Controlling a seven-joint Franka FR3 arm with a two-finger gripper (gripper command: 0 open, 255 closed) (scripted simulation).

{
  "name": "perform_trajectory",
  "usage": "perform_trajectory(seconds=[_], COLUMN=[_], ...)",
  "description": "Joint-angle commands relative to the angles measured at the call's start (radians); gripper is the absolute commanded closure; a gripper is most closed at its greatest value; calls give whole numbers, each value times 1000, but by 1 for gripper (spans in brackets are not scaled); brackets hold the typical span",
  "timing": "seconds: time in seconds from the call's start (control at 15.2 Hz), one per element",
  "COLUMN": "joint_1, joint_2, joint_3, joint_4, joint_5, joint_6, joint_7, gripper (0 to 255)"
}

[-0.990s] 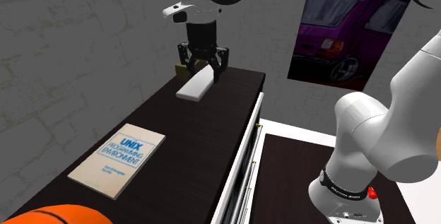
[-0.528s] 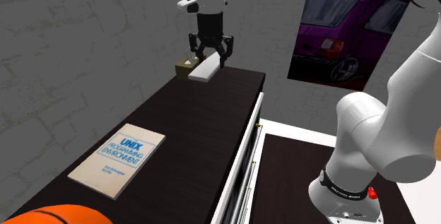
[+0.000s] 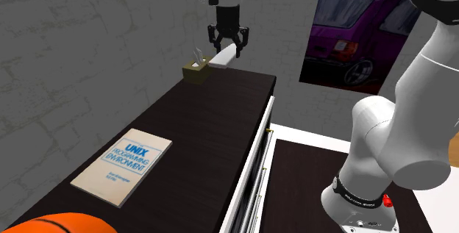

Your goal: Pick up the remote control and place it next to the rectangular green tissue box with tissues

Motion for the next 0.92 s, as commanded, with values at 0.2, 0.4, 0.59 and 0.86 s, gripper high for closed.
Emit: perform_trajectory(seconds=[0.2, 0.4, 0.59, 0.86], joint_1=[-53, -83, -83, -83], joint_2=[122, 182, 182, 185], joint_3=[-82, -109, -108, -107], joint_4=[115, 145, 105, 54], joint_5=[67, 104, 105, 108], joint_6=[-12, 3, 43, 96], joint_7=[-154, -217, -217, -219], gripper=[255, 255, 255, 255])
